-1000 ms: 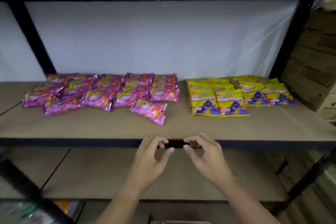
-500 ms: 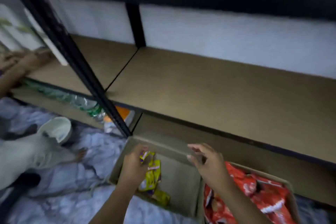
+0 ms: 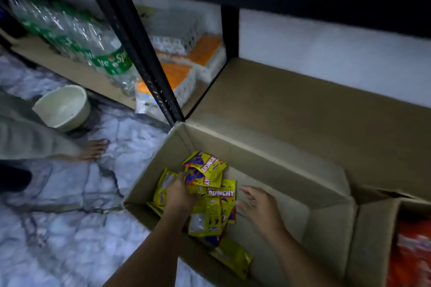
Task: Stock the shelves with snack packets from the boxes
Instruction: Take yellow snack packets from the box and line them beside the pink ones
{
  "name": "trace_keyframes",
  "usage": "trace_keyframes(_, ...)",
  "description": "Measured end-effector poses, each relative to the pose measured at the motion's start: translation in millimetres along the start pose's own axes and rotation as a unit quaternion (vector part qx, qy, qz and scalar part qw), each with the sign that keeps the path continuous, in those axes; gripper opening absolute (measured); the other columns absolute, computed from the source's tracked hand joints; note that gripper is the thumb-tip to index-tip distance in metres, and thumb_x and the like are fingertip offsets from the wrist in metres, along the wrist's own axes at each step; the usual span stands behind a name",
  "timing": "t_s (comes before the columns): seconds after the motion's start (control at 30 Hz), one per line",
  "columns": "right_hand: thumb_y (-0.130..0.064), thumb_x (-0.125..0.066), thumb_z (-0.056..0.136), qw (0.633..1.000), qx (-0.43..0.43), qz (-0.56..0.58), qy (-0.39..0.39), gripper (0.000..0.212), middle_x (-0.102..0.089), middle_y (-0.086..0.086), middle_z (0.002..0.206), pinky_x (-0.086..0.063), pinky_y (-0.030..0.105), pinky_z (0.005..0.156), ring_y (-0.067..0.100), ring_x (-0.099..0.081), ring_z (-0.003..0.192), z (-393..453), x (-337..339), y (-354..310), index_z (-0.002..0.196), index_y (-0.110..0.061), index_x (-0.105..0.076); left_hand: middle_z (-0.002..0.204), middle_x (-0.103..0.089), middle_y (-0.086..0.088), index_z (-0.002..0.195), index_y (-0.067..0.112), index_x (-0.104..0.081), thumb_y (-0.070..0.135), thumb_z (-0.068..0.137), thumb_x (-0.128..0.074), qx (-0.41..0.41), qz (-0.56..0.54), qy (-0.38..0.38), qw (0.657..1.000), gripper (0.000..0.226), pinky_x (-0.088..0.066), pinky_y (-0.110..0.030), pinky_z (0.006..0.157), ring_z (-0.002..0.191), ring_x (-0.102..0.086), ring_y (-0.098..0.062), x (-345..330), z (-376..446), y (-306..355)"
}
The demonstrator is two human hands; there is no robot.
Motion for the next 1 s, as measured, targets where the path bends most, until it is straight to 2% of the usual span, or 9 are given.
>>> trace_keyframes(0.17, -0.028, -0.078, 0.083, 0.998, -0.003, -0.05, -0.033, 0.052, -0.062, 0.003, 0.116, -0.042, 0.02, 0.087, 0.014, -0.057, 0.105, 29, -54, 28, 0.132, -0.024, -0.062, 0.147, -0.043, -0.011, 0.144, 0.019, -0.047, 0.004, 0.075, -0.075, -0.116, 0.116, -0.01, 0.986, 0.076, -0.04, -0.041, 0.107, 0.128, -0.045, -0.036, -36, 53, 1)
trace_keyframes(0.33, -0.029, -0.073, 0.088, 0.996, -0.048, -0.08, 0.016, 0.061, -0.056, 0.006, 0.126, -0.039, 0.026, 0.1, 0.021, -0.051, 0.118, 53, -73, 52, 0.144, -0.024, -0.05, 0.165, -0.02, -0.003, 0.154, 0.029, -0.032, 0.032, 0.084, -0.074, -0.173, 0.256, -0.055, 0.949, 0.081, -0.025, -0.044, 0.119, 0.15, -0.014, -0.032, -52, 92, -3)
trace_keyframes(0.43, -0.015, -0.072, 0.087, 0.996, -0.047, -0.073, 0.024, 0.06, -0.051, 0.005, 0.124, -0.04, 0.025, 0.101, 0.022, -0.05, 0.118, 59, -85, 52, 0.141, -0.029, -0.052, 0.156, -0.038, -0.004, 0.147, 0.029, -0.046, 0.048, 0.08, -0.074, -0.172, 0.25, -0.097, 0.948, 0.075, -0.026, -0.039, 0.119, 0.147, -0.026, -0.03, -55, 94, -12)
trace_keyframes(0.53, -0.01, -0.072, 0.086, 0.994, -0.072, -0.055, 0.065, 0.054, -0.053, 0.004, 0.122, -0.043, 0.026, 0.099, 0.021, -0.052, 0.117, 58, -88, 56, 0.133, -0.031, -0.06, 0.144, -0.045, -0.007, 0.137, 0.03, -0.058, 0.079, 0.06, -0.064, -0.155, 0.206, -0.124, 0.958, 0.092, -0.032, -0.036, 0.117, 0.135, -0.042, -0.026, -54, 82, -11)
trace_keyframes(0.57, -0.009, -0.073, 0.085, 0.994, -0.076, -0.038, 0.074, 0.05, -0.057, 0.004, 0.121, -0.045, 0.026, 0.096, 0.021, -0.056, 0.114, 57, -88, 57, 0.13, -0.031, -0.064, 0.14, -0.046, -0.006, 0.135, 0.03, -0.06, 0.079, 0.064, -0.065, -0.153, 0.203, -0.135, 0.958, 0.087, -0.033, -0.036, 0.116, 0.132, -0.044, -0.025, -57, 82, -12)
trace_keyframes(0.67, -0.008, -0.072, 0.086, 0.994, -0.086, 0.008, 0.07, 0.039, -0.069, 0.003, 0.116, -0.049, 0.024, 0.086, 0.02, -0.065, 0.104, 53, -84, 63, 0.122, -0.025, -0.07, 0.132, -0.049, -0.008, 0.132, 0.026, -0.059, 0.046, 0.089, -0.069, -0.179, 0.223, -0.138, 0.948, 0.049, -0.046, -0.035, 0.102, 0.116, -0.058, -0.027, -63, 88, -2)
trace_keyframes(0.7, -0.008, -0.072, 0.087, 0.993, -0.088, 0.018, 0.073, 0.037, -0.07, 0.001, 0.116, -0.049, 0.023, 0.085, 0.019, -0.066, 0.103, 50, -81, 64, 0.121, -0.023, -0.071, 0.133, -0.047, -0.009, 0.136, 0.026, -0.054, 0.038, 0.091, -0.067, -0.187, 0.24, -0.133, 0.943, 0.048, -0.047, -0.037, 0.099, 0.115, -0.059, -0.029, -65, 91, 2)
trace_keyframes(0.87, -0.002, -0.068, 0.09, 0.986, -0.1, 0.081, 0.104, 0.035, -0.072, 0.005, 0.112, -0.046, 0.006, 0.069, 0.012, -0.064, 0.092, 36, -57, 84, 0.12, -0.019, -0.071, 0.15, -0.032, -0.008, 0.155, 0.043, -0.017, 0.041, 0.085, -0.074, -0.215, 0.315, -0.173, 0.908, 0.091, -0.048, -0.043, 0.1, 0.127, -0.051, -0.032, -86, 93, 12)
trace_keyframes(1.0, -0.003, -0.081, 0.077, 0.982, -0.099, 0.125, 0.105, 0.056, -0.072, -0.001, 0.115, -0.058, 0.034, 0.087, 0.008, -0.069, 0.099, 29, -49, 101, 0.127, -0.024, -0.066, 0.143, -0.044, -0.011, 0.156, 0.044, -0.007, 0.059, 0.084, -0.066, -0.257, 0.407, -0.156, 0.863, 0.095, -0.03, -0.043, 0.111, 0.137, -0.034, -0.034, -93, 87, 23)
Point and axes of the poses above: each hand's wrist, its own z-axis towards the middle knuckle, its own x-axis out of the back of the hand, y = z × x, the point moved 8 cm from there along z, towards the middle knuckle
